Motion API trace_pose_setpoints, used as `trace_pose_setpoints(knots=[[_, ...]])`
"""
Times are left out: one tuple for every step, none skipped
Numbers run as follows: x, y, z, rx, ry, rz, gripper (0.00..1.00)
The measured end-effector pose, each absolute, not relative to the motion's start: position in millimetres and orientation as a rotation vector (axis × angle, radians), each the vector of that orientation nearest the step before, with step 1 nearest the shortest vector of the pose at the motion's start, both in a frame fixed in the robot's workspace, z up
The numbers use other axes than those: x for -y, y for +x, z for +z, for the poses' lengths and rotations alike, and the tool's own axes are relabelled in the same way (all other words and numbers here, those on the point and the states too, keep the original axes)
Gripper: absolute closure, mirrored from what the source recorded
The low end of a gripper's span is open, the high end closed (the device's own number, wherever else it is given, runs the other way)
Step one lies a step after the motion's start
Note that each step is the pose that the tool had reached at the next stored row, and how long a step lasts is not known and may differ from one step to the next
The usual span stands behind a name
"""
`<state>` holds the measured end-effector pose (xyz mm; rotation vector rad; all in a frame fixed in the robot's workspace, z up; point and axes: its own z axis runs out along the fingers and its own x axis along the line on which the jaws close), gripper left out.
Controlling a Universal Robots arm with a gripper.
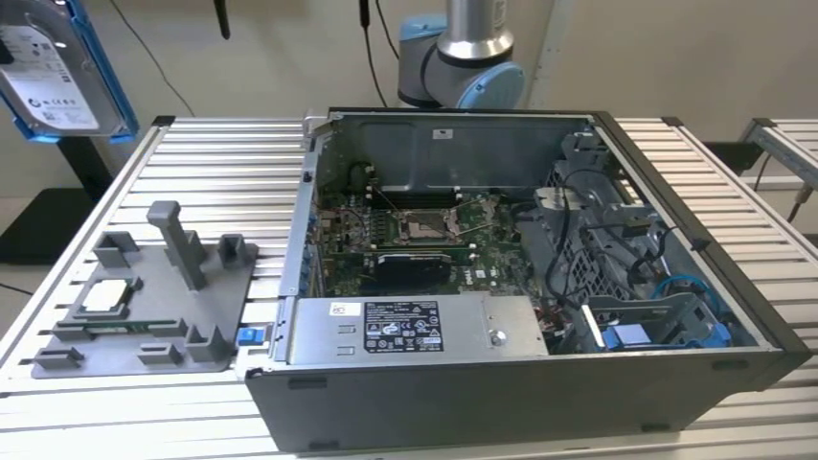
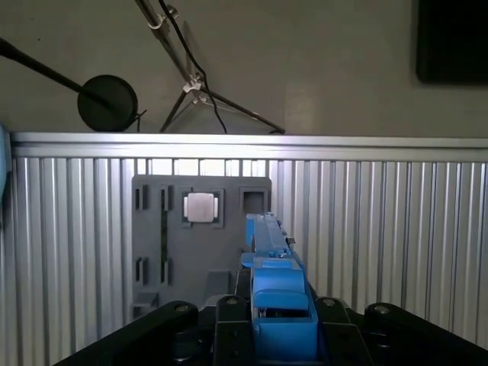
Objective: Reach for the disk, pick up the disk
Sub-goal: 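Pick up the disk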
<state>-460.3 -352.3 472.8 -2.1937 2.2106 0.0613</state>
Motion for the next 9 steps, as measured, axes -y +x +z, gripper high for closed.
trace_pose_setpoints(knots=[[352, -460, 474, -2.210, -2.194, 0.061, 1.00], [352, -460, 476, -2.210, -2.194, 0.061, 1.00], [352, -460, 477, -2.210, -2.194, 0.061, 1.00], [352, -460, 479, -2.210, -2.194, 0.061, 1.00], [352, -460, 480, -2.210, -2.195, 0.061, 1.00], [352, -460, 482, -2.209, -2.195, 0.061, 1.00], [352, -460, 484, -2.209, -2.195, 0.061, 1.00], [352, -460, 486, -2.209, -2.195, 0.061, 1.00], [352, -460, 487, -2.209, -2.196, 0.061, 1.00]])
